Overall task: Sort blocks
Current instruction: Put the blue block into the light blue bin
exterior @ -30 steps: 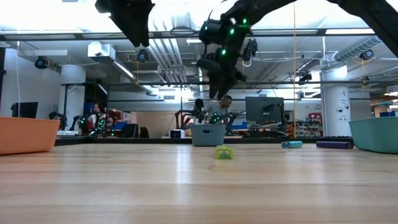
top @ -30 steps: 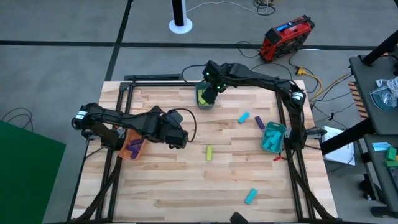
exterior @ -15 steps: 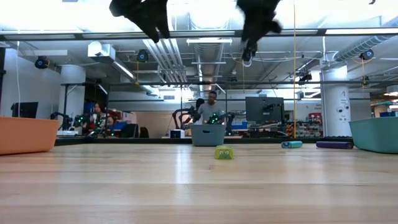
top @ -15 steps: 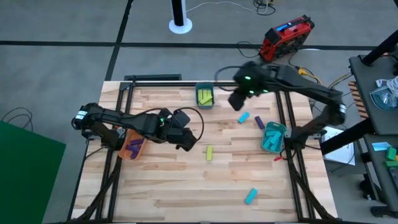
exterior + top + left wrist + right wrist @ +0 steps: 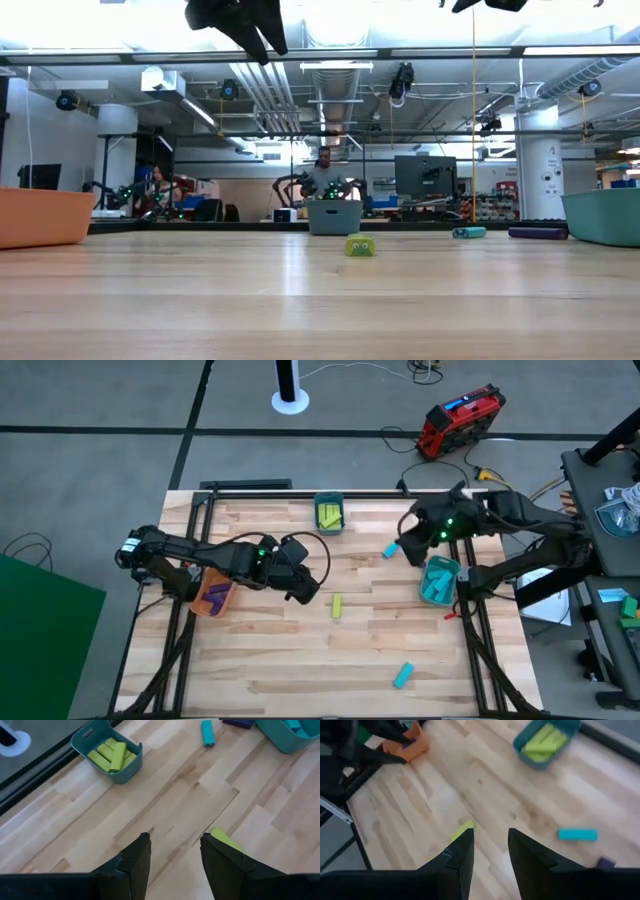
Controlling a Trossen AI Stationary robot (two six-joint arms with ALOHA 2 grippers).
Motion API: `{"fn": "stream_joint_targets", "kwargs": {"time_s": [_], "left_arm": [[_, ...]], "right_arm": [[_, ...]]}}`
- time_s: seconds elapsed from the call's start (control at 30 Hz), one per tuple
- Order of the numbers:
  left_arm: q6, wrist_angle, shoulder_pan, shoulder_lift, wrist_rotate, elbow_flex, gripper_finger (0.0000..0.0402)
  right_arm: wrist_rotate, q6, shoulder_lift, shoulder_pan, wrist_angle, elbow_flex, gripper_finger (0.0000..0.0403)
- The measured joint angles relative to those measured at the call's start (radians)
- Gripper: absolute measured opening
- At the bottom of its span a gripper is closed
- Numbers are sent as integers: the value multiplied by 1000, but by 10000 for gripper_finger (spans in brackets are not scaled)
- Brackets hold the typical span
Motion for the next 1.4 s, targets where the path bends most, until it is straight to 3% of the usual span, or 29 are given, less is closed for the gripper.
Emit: {"fn": "stream_joint_targets", "kwargs": {"time_s": [0.37,0.53,0.67,0.8,1.13,1.4], "left_arm": [[0,0,0,0,19,0,151],[4,-32,0,-4,20,0,151],[-87,-168,0,-18,21,0,151],[-161,-316,0,-52,20,0,151],[-189,-416,0,-148,-76,0,151],[-184,-463,0,-175,-166,0,151]], "right_arm": [[41,165,111,16,-189,-77,116],[80,212,212,-70,-167,-78,143],[81,244,312,-166,-168,-78,176],[75,157,417,-255,-167,-78,208],[16,92,632,-405,-106,-104,237],[-44,198,605,-427,109,-287,231]]}}
